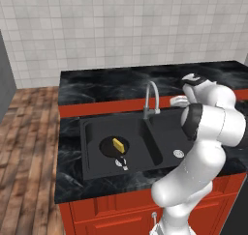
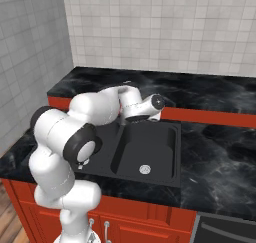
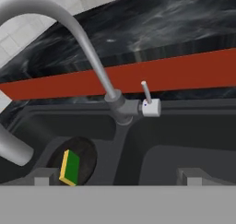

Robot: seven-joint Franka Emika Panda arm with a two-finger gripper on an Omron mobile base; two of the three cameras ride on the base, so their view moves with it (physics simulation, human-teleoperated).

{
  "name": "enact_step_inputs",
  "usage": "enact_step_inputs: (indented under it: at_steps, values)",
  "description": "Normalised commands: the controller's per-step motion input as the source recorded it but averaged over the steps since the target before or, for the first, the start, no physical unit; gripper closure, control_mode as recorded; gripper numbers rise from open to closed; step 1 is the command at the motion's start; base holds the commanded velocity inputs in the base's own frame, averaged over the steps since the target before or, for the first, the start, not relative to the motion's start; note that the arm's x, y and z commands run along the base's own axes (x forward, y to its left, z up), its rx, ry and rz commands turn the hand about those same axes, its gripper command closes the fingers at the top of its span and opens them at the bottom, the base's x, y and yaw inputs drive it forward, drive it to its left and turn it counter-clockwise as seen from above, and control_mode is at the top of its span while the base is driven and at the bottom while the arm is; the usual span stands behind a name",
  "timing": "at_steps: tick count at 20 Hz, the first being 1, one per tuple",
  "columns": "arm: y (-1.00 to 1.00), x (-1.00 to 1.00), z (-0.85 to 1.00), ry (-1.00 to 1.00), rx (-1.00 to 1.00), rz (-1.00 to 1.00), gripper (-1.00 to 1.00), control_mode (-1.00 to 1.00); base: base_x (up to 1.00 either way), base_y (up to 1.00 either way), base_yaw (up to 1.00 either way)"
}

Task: Pick the pan and sponge and place them into the sink. Then turn on the water.

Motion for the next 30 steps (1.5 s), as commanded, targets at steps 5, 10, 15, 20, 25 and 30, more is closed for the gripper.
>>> enact_step_inputs:
  at_steps: [5, 10, 15, 20, 25, 30]
  values:
    - [0.01, 0.03, -0.06, 0.0, 0.0, 0.02, -1.0, -1.0, 0.0, 0.0, 0.0]
    - [0.0, 0.0, -0.12, 0.0, 0.0, 0.03, -1.0, -1.0, 0.0, 0.0, 0.0]
    - [0.0, 0.0, -0.14, -0.01, 0.0, 0.04, -1.0, -1.0, 0.0, 0.0, 0.0]
    - [0.1, 0.0, -0.03, -0.02, 0.0, 0.04, -1.0, -1.0, 0.0, 0.0, 0.0]
    - [0.15, 0.0, 0.0, -0.04, 0.0, 0.02, -1.0, -1.0, 0.0, 0.0, 0.0]
    - [0.17, 0.0, 0.0, -0.03, 0.0, 0.01, -1.0, -1.0, 0.0, 0.0, 0.0]
